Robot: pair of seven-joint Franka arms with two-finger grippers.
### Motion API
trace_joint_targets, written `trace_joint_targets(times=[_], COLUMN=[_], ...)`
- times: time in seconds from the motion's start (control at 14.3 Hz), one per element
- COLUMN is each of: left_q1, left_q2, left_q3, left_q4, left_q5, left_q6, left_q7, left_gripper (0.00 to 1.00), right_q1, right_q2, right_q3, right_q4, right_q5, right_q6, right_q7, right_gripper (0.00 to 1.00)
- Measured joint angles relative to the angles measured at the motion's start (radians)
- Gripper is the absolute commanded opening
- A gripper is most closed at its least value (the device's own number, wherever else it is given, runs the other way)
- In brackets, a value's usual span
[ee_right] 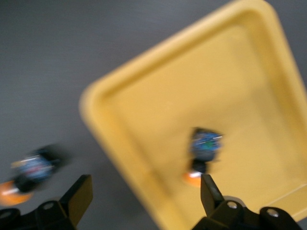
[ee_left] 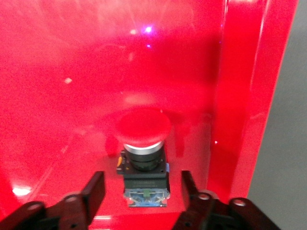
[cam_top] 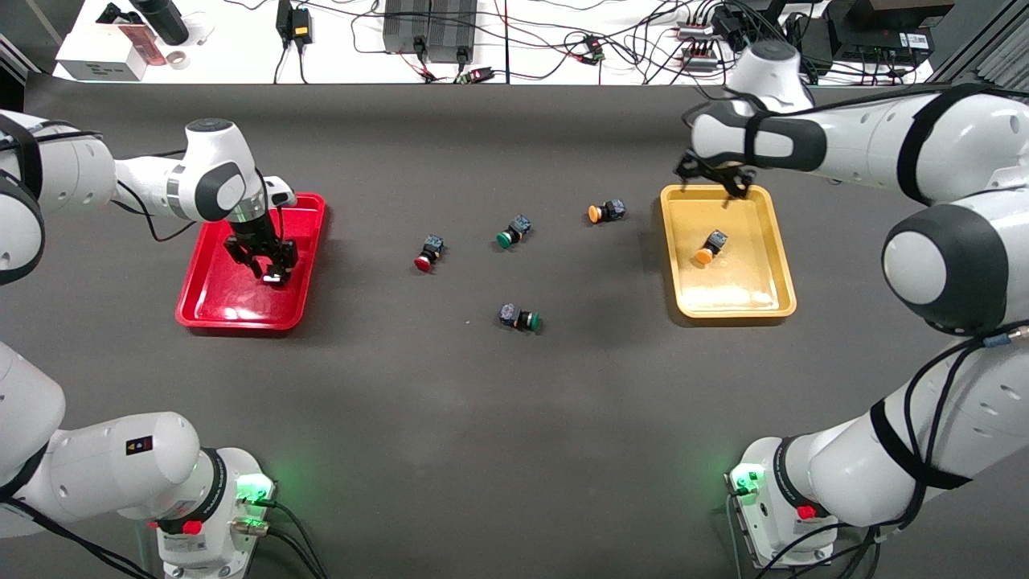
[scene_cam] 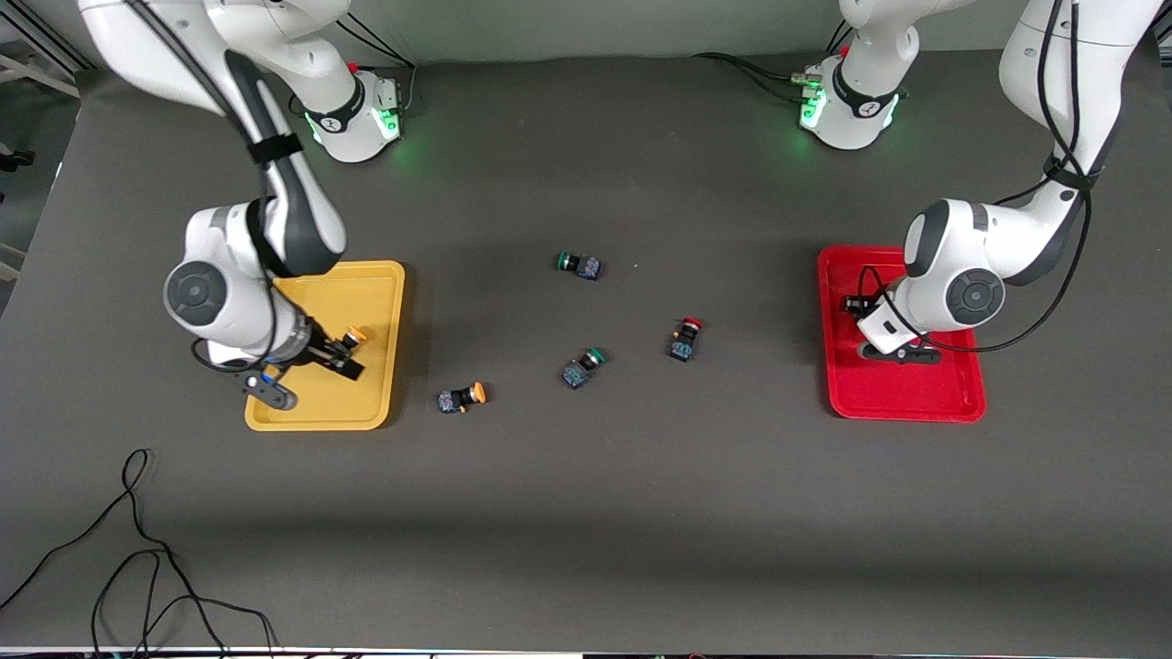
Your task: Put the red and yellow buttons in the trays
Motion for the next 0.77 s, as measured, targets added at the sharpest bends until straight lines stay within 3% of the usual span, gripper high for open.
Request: trace_joint_targets(times=[0.35, 0.56, 0.77], left_q1=[-0.001, -0.017, -0.116], left_q2=[-0.139, -0.209, -0.207], left_q3=[-0.046, -0.138, -0.182], left_q4=[0.105, 0.131, 0.138], left_q5=[-0.025, -0.059, -0.064], left_q6=[-0.159, -0.158, -0.076], left_q7=[-0.012, -0.121, -0.290], left_gripper=[1.00, 1.00, 1.00], right_q1=[0.147, 0.159, 0.171], right_q2=[0.029, 0.059, 0.113], right_q3=[0.005, 0.004, 0.005], right_q4=[0.123, 0.163, 0.214], right_q5=[0.000, 0.000, 0.000], right_q6=[-0.004, -0.004, -0.004], right_q7=[0.214, 0.245, 0.316], right_gripper=[1.00, 1.00, 1.00])
